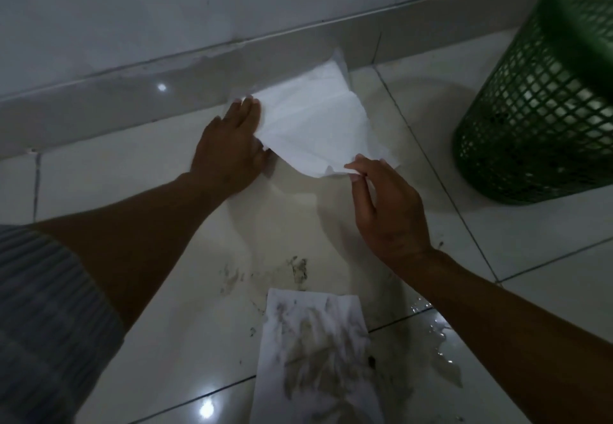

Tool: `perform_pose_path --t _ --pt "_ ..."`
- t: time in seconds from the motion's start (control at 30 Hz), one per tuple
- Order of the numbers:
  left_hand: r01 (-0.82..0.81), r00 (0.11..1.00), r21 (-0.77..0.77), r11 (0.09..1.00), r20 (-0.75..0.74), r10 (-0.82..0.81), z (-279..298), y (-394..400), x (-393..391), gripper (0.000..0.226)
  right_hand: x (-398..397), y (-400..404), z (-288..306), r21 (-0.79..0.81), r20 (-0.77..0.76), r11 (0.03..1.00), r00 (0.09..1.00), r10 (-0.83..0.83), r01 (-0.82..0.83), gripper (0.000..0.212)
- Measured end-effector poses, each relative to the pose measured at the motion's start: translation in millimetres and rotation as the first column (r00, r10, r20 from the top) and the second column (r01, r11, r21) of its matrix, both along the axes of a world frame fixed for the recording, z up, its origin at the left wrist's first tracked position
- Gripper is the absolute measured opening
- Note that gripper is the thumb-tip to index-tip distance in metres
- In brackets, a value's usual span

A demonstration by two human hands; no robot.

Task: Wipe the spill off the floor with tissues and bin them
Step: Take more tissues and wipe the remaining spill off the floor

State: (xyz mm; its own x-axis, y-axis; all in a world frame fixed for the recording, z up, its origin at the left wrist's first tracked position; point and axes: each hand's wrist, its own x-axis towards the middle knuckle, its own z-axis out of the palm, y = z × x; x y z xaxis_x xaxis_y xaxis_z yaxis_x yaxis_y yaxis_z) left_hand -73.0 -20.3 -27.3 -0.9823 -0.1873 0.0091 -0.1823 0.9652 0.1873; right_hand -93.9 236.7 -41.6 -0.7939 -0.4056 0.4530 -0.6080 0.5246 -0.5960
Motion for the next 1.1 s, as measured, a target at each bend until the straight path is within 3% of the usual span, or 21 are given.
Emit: perform_pose_path --t 0.07,0.13,0.3,0.63,0.73,0.83,0.9,1.1 --pt "0.098 0.992 -0.013 0.995 -0.077 -0.098 2.1 8.9 5.0 0.071 -1.2 4.3 2.8 0.015 0.035 1.000 0.999 0.022 -0.023 0.019" --pt "0.146 0.988 0.017 0.989 -0.058 -0.145 1.9 18.6 7.1 0.070 -2.7 6.1 6.2 0.027 0.076 0.999 0.996 0.038 -0.040 0.022" --pt "0.108 0.994 0.088 0.990 -0.013 -0.107 -0.8 25.3 3.1 0.062 -0.8 14.2 14.4 -0.011 0.121 1.000 0.992 0.029 -0.028 0.022" --pt "0.027 0.993 -0.047 0.999 0.115 -0.021 4.6 37.4 -12.0 0.067 -2.0 61.7 35.7 -0.141 0.059 0.988 0.997 -0.055 0.062 0.015" --pt "0.073 0.987 -0.066 0.995 0.146 -0.063 12.1 42.9 -7.7 0.079 -6.7 77.7 44.2 -0.073 -0.009 0.997 0.999 -0.033 0.032 0.016" --pt "0.150 0.983 0.044 0.988 0.104 -0.153 29.0 59.7 8.5 0.090 -3.7 95.2 53.3 0.016 -0.052 0.999 0.998 0.041 -0.040 0.020" --pt "0.145 0.987 0.167 0.975 0.050 -0.155 41.9 81.2 27.3 0.085 5.5 106.1 60.3 0.083 -0.062 0.990 0.991 0.117 -0.111 0.020" --pt "-0.040 0.999 0.416 0.908 -0.001 0.044 47.9 152.0 81.0 0.063 43.1 135.9 61.5 0.336 -0.002 0.898 0.954 0.301 -0.283 0.021"
